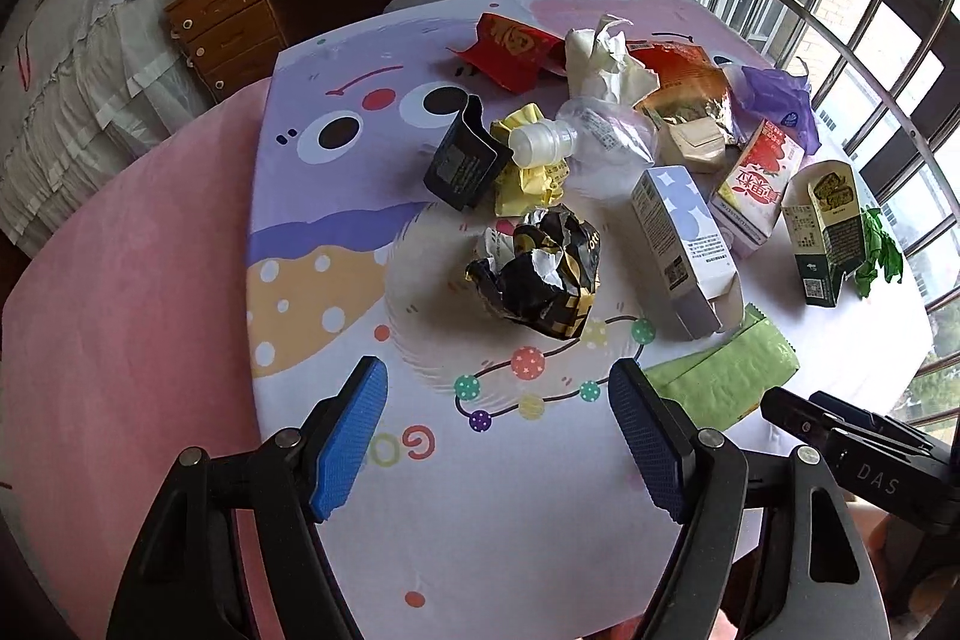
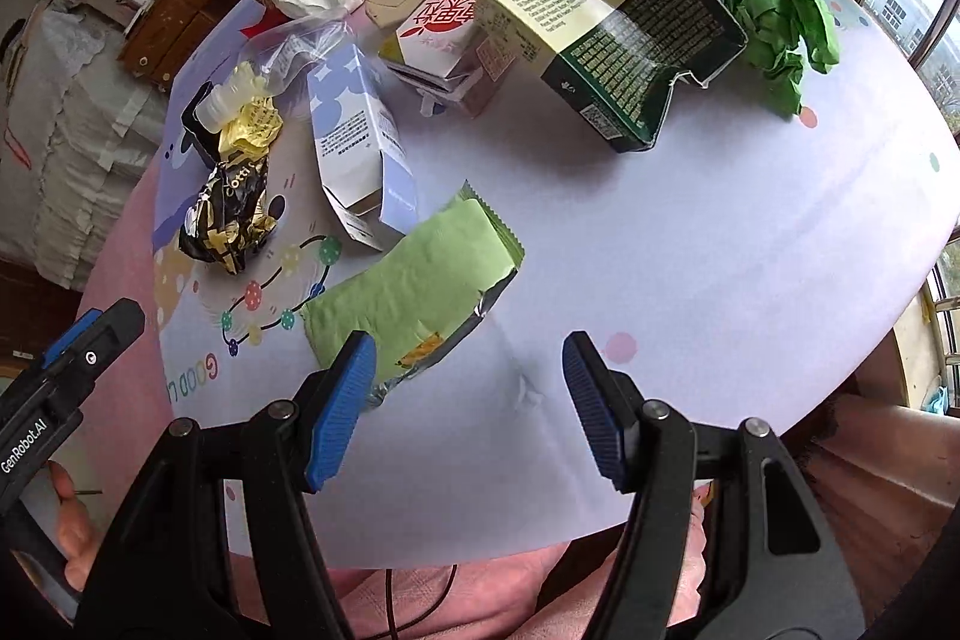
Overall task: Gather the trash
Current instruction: 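Grasp the crumpled foil wrapper with the left tool while the right tool grasps the green wrapper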
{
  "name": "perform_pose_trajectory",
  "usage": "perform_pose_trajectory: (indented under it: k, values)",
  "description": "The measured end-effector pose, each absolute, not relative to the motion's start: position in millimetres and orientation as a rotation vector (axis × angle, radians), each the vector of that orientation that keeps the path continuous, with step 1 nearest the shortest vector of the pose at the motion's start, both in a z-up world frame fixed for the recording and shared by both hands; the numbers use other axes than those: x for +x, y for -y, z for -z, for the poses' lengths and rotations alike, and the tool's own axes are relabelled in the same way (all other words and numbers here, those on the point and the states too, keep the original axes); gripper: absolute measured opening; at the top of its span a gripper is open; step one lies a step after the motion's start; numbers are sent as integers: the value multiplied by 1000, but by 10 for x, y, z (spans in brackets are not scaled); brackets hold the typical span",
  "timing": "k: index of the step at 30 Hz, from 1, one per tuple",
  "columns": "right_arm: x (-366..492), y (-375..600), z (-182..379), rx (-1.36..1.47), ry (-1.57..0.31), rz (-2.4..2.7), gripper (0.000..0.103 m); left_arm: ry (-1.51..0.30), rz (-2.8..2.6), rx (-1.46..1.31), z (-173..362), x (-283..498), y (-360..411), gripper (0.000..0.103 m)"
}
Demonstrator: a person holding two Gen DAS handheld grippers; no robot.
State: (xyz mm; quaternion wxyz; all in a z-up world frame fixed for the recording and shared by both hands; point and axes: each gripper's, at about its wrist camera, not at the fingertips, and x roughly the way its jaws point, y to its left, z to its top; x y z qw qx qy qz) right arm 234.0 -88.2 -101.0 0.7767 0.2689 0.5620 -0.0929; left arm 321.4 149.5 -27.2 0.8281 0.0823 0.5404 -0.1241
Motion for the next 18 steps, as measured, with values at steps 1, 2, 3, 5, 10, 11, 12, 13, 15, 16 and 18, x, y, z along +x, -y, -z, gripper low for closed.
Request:
perform_pose_trajectory:
  k: [1, 2, 3, 5, 10, 11, 12, 13, 15, 16, 18]
  values:
    - [2380, 877, 1040, 587, -1215, 216, 62, -1152, 273, 177, 280, 3273, -1504, 78]
    - [2418, 869, 1069, 591, -1217, 230, 62, -1156, 282, 183, 298, 3327, -1509, 78]
    - [2460, 864, 1095, 597, -1216, 238, 62, -1163, 293, 190, 318, 3375, -1506, 78]
    - [2545, 845, 1139, 594, -1216, 257, 62, -1180, 319, 196, 362, 3468, -1496, 78]
    - [2739, 738, 1227, 571, -1217, 287, 63, -1233, 399, 201, 464, 3650, -1404, 78]
    - [2773, 711, 1240, 564, -1218, 288, 63, -1238, 407, 207, 481, 3683, -1383, 78]
    - [2805, 682, 1246, 551, -1215, 294, 63, -1239, 414, 213, 493, 3715, -1356, 78]
    - [2832, 651, 1253, 540, -1213, 301, 63, -1240, 423, 216, 505, 3744, -1333, 78]
    - [2891, 612, 1261, 524, -1207, 312, 63, -1253, 445, 219, 536, 3822, -1282, 78]
    - [2915, 589, 1269, 514, -1203, 319, 63, -1263, 451, 221, 558, 3864, -1256, 78]
    - [2961, 534, 1275, 493, -1196, 331, 61, -1279, 456, 228, 606, 3953, -1207, 78]
